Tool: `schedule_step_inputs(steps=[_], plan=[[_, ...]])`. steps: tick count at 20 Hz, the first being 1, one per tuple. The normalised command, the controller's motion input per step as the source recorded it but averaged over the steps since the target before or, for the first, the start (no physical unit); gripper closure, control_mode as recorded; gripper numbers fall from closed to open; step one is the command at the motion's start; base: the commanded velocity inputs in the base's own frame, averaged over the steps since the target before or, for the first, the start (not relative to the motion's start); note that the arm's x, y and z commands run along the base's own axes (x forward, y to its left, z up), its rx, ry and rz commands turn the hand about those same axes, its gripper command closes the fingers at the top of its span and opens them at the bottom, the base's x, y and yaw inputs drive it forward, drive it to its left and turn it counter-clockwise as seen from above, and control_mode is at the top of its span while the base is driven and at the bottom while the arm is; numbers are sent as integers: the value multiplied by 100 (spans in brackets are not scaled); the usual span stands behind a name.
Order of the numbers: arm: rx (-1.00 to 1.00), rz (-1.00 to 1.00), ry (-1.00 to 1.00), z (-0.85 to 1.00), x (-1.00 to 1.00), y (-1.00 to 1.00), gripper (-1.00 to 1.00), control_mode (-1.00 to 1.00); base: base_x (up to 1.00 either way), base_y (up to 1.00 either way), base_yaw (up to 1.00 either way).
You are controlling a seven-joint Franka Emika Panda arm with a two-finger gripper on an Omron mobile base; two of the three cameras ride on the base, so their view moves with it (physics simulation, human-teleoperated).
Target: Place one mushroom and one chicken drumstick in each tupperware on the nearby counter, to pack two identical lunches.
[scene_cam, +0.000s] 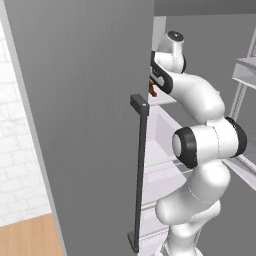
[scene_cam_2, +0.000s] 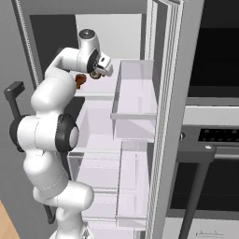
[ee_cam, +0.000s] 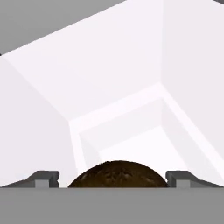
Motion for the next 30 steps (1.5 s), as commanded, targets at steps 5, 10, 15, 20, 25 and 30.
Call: schedule_step_inputs(steps=[5,10,15,20,25,30], plan=[[0,0,-1,-23,5,0,100,-100,0,0,0],[4,-2,-20,4,-17,-3,100,-100,0,0,0],[15,-4,-94,5,-91,-5,100,-100,0,0,0],[18,0,-94,38,-100,-5,100,-100,0,0,0],[12,7,-45,31,-100,0,100,-100,0,0,0],[0,6,1,-21,-100,10,100,-100,0,0,0]])
